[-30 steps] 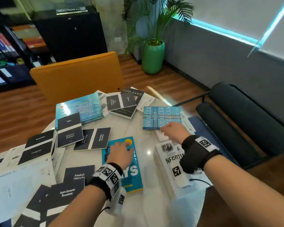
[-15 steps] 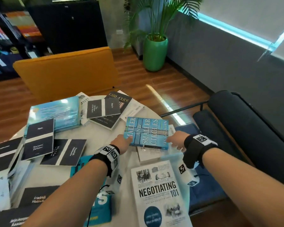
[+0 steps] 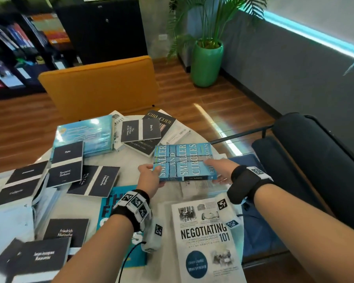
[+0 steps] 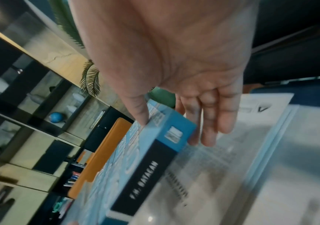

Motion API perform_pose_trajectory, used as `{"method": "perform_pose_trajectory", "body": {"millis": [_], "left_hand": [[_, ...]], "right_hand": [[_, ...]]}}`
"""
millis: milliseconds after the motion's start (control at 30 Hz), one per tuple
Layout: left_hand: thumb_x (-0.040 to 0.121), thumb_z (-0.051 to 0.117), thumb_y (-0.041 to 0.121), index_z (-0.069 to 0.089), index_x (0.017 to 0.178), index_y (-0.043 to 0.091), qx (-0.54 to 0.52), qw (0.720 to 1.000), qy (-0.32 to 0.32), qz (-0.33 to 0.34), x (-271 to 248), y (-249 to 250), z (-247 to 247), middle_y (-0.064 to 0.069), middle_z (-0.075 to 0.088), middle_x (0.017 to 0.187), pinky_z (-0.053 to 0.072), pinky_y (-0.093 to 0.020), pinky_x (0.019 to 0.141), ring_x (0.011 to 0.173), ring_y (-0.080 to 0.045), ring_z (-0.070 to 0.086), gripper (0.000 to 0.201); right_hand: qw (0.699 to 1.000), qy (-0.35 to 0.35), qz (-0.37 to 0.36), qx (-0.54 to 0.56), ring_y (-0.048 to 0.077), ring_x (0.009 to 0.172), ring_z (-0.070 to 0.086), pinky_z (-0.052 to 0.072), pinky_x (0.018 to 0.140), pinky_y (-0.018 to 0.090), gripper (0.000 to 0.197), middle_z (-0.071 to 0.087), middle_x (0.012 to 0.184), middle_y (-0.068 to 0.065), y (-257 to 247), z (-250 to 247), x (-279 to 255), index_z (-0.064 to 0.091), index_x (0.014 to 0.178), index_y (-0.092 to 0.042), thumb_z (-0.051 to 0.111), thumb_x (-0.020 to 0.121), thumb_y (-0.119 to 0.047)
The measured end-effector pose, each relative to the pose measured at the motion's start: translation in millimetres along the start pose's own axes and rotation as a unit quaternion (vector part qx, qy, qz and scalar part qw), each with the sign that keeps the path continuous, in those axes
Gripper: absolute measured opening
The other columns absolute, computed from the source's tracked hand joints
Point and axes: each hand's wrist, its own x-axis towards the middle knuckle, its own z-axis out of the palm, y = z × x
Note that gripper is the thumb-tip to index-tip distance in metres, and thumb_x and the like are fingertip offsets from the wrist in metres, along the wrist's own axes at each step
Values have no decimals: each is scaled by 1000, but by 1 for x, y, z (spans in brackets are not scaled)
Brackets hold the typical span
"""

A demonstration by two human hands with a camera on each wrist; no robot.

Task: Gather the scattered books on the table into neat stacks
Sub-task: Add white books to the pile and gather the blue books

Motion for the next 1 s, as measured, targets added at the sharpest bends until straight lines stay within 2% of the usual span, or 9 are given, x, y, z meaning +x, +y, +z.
{"method": "perform_pose_trajectory", "body": {"millis": [100, 233, 333, 433, 567, 667, 767, 867, 1000], "left_hand": [[102, 43, 16, 30, 118, 11, -12, 999, -31, 12, -22, -8, -36, -16, 58, 106, 51, -16, 44, 69, -18, 60, 21], [103, 40, 16, 27, 135, 14, 7, 997, -77, 11, -55, -29, -93, -20, 58, 117, 52, -16, 47, 73, -21, 62, 35], [101, 45, 13, 28, 131, 13, -4, 998, -53, -45, -78, -42, -129, -15, 54, 111, 56, -24, 49, 73, -25, 61, 34], [94, 61, 31, 29, 127, 10, 63, 995, -25, -76, -89, -61, -155, -10, 56, 107, 55, -40, 73, 88, -27, 63, 50], [81, 74, 42, 29, 129, 5, 160, 984, 26, -79, -93, -88, -179, -11, 58, 122, 48, -39, 95, 106, -26, 59, 76], [79, 75, 45, 34, 135, 4, 220, 970, 60, -81, -94, -99, -184, -14, 58, 128, 48, -40, 98, 114, -31, 59, 80], [81, 73, 43, 36, 137, 5, 265, 958, 77, -79, -94, -105, -182, -16, 56, 132, 45, -43, 101, 120, -34, 55, 78], [81, 71, 45, 35, 139, 5, 307, 945, 83, -73, -94, -106, -178, -18, 52, 134, 43, -45, 105, 124, -35, 51, 79], [85, 66, 40, 28, 145, 9, 403, 910, 98, 18, -100, -88, -162, -17, 39, 140, 33, -46, 109, 130, -32, 34, 78]], "right_hand": [[996, -22, -20, 87, 31, 104, 67, 52, 96, 46, 41, 68, 118, 15, -14, 24, -9, 57, 125, -4, 63, 90, -27], [997, -35, -61, -20, 31, 111, 64, 51, 97, 49, 45, 65, 124, 12, -29, 64, -31, 54, 128, -5, 68, 87, -19], [993, -33, -88, -71, 30, 114, 61, 53, 93, 45, 56, 60, 128, 11, -30, 101, -47, 44, 133, -6, 71, 85, -18], [984, -24, -108, -139, 29, 112, 61, 52, 94, 43, 65, 59, 128, 9, -21, 142, -55, 40, 131, -8, 75, 79, -25], [981, -48, -101, -157, 31, 111, 61, 54, 90, 42, 54, 59, 126, 13, 1, 191, -54, 43, 130, -4, 66, 84, -20], [982, -67, -92, -150, 29, 113, 60, 52, 90, 36, 50, 59, 126, 11, 15, 211, -57, 46, 127, -2, 64, 82, -14], [987, -91, -82, -100, 26, 112, 62, 52, 91, 34, 64, 63, 123, 8, 31, 221, -50, 50, 124, -6, 73, 66, -19], [989, -106, -87, -61, 25, 106, 65, 55, 72, 24, 40, 65, 121, 10, 27, 214, -69, 57, 122, -5, 64, 83, -9], [993, -60, -88, -48, 21, 102, 55, 48, 81, 25, 54, 52, 134, 12, 12, 177, -84, 38, 141, -8, 56, 91, -18]]}}
